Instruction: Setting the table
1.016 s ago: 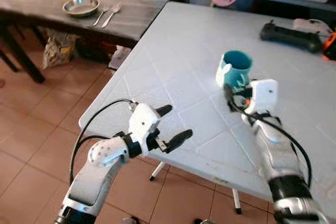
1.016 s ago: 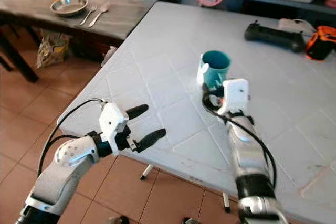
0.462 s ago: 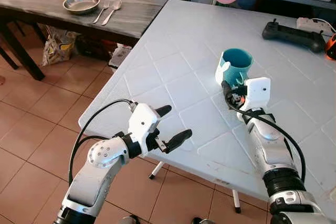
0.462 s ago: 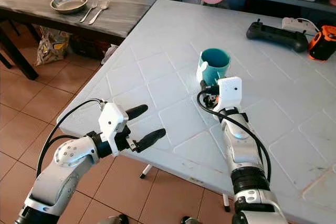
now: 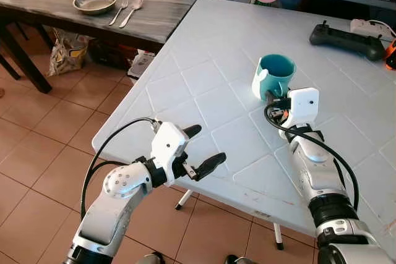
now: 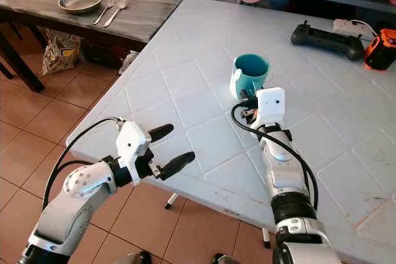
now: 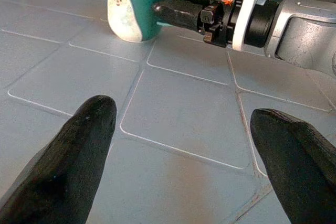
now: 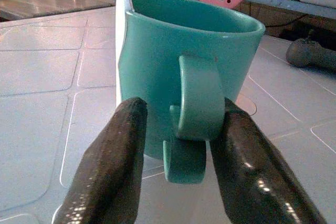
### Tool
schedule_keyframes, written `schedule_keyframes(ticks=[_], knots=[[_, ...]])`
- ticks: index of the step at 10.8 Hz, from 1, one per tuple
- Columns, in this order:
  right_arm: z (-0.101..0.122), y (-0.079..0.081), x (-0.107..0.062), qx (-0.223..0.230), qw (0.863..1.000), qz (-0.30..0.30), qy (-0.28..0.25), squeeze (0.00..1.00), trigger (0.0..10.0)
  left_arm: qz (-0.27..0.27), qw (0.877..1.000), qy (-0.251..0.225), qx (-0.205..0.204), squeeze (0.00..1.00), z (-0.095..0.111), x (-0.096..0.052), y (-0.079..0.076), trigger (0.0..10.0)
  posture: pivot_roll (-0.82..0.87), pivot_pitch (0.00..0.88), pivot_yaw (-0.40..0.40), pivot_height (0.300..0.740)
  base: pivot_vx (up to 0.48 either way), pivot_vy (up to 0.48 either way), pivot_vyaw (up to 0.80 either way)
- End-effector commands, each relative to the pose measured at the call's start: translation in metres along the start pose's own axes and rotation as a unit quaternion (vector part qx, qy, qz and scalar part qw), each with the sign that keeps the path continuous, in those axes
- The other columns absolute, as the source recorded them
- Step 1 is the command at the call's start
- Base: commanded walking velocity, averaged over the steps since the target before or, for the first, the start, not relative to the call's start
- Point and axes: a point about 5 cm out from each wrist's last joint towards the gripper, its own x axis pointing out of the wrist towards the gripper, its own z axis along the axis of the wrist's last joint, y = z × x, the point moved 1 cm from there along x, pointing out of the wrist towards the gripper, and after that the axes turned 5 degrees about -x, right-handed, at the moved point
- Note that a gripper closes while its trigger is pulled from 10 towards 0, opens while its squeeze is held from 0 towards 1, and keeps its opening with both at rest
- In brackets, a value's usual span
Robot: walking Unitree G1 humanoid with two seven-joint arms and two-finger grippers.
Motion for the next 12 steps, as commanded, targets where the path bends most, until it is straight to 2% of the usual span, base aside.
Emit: schedule_keyframes(ticks=[1, 6, 9, 11, 12], knots=[[0.001, 0.003, 0.001, -0.001, 1.000, 0.004, -0.003, 0.00, 0.0, -0.003, 1.000, -0.001, 0.003, 0.00, 0.002, -0.002, -0.002, 10.0, 0.24, 0.188, -0.002, 0.740, 0.000, 0.000, 0.00], [-0.001, 0.001, 0.001, -0.004, 1.000, -0.004, -0.004, 0.00, 0.0, -0.003, 1.000, 0.003, 0.004, 0.00, 0.001, -0.002, -0.002, 10.0, 0.24, 0.186, 0.001, 0.740, 0.000, 0.000, 0.00], [0.005, -0.002, -0.004, -0.009, 1.000, -0.014, -0.023, 0.00, 0.0, -0.002, 1.000, 0.000, 0.008, 0.00, 0.001, 0.001, -0.001, 10.0, 0.23, 0.177, 0.004, 0.740, 0.000, 0.000, 0.00], [0.016, -0.001, -0.012, -0.028, 0.998, -0.011, -0.052, 0.00, 0.0, 0.025, 0.999, -0.016, 0.028, 0.00, 0.005, 0.004, 0.004, 10.0, 0.22, 0.167, 0.000, 0.740, 0.000, 0.000, 0.00], [0.029, -0.006, -0.026, -0.048, 0.995, -0.027, -0.080, 0.00, 0.0, 0.050, 0.997, -0.043, 0.029, 0.00, 0.013, 0.009, 0.009, 10.0, 0.20, 0.151, -0.011, 0.740, 0.000, 0.000, 0.00]])
